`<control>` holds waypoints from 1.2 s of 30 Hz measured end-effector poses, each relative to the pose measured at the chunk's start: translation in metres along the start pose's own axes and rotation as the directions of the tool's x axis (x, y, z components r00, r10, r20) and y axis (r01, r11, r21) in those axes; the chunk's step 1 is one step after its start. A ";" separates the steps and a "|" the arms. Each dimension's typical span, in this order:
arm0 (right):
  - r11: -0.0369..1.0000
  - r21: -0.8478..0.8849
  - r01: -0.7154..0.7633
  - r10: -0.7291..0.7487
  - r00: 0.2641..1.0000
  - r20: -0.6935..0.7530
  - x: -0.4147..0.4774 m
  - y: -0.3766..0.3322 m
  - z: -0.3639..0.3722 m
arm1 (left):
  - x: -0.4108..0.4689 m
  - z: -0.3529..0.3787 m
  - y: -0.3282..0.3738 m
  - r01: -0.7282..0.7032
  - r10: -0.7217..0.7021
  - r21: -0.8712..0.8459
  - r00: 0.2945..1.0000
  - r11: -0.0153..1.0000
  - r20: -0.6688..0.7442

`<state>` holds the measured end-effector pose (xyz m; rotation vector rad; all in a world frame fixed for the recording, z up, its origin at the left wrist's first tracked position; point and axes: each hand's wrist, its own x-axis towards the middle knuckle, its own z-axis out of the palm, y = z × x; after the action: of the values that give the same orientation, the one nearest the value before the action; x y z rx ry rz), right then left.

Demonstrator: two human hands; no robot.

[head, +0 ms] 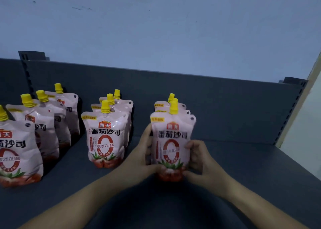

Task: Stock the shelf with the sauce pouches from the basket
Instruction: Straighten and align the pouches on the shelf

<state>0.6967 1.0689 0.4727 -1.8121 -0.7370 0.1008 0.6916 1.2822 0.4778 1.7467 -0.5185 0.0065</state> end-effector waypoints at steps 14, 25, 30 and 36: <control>0.916 -0.401 -0.007 -0.128 0.942 -0.310 0.035 0.023 -0.005 | 0.023 0.010 -0.024 0.083 0.038 0.464 0.969 0.882 -0.246; 0.499 -0.819 0.283 -0.373 0.923 0.091 0.024 -0.006 0.038 | -0.054 -0.029 0.004 0.001 0.245 0.440 0.830 0.898 -0.501; 0.804 -0.593 0.041 0.056 0.988 0.144 0.064 -0.015 0.104 | -0.070 -0.085 -0.027 0.382 -0.060 0.315 0.713 0.869 -0.698; 0.955 -0.204 -0.213 0.199 0.976 -0.086 0.100 -0.017 0.144 | -0.064 -0.099 -0.041 0.358 -0.232 0.311 0.897 0.880 -0.375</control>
<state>0.7101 1.2446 0.4619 -2.0844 -0.5259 0.1035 0.6747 1.4023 0.4465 2.1332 0.0103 0.1858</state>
